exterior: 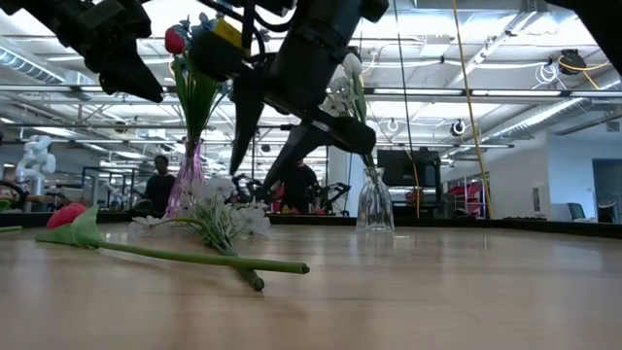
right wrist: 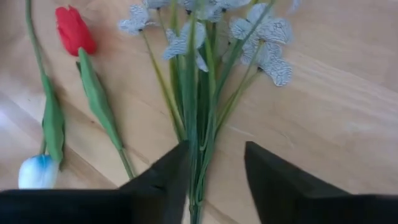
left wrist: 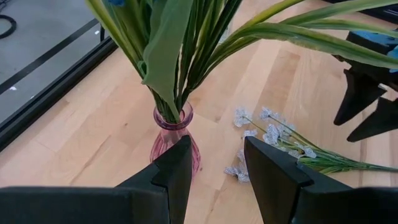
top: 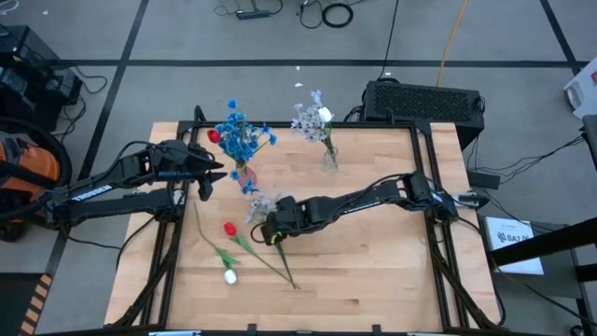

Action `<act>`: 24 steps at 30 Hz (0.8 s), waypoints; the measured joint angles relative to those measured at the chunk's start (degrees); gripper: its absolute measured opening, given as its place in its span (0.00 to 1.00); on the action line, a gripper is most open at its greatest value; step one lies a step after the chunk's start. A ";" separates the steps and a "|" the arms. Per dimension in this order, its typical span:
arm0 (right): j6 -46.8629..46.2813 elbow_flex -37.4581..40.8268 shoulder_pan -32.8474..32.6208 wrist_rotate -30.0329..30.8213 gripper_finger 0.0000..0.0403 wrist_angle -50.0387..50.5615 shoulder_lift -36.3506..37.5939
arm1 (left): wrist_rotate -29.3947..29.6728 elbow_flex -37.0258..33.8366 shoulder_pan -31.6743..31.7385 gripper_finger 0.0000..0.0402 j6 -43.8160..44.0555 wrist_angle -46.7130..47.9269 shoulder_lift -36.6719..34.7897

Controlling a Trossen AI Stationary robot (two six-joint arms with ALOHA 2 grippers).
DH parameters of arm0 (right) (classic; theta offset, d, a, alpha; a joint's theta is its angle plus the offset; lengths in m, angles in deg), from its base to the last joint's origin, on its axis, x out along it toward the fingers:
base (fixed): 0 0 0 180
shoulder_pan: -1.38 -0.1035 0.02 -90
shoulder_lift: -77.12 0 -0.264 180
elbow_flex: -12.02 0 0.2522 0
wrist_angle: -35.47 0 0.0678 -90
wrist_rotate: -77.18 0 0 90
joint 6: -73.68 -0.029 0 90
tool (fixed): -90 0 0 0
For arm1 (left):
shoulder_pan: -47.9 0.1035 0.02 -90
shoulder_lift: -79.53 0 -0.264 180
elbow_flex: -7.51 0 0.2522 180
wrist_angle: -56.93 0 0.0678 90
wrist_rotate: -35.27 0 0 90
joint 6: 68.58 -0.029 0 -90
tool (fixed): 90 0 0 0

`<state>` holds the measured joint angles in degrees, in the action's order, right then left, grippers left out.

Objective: Sort flowers into vase by color
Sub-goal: Put the white flowers into the transparent vase

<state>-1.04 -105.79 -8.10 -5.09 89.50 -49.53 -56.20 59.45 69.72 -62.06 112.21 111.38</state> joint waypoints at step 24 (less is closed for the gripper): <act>4.88 -0.02 -4.18 -0.34 0.50 -4.87 -4.17 | 0.00 0.00 -0.11 0.38 -0.35 -0.02 0.00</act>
<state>3.84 -105.81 -12.27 -5.43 84.63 -53.71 -56.21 59.45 69.61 -62.41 112.18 111.38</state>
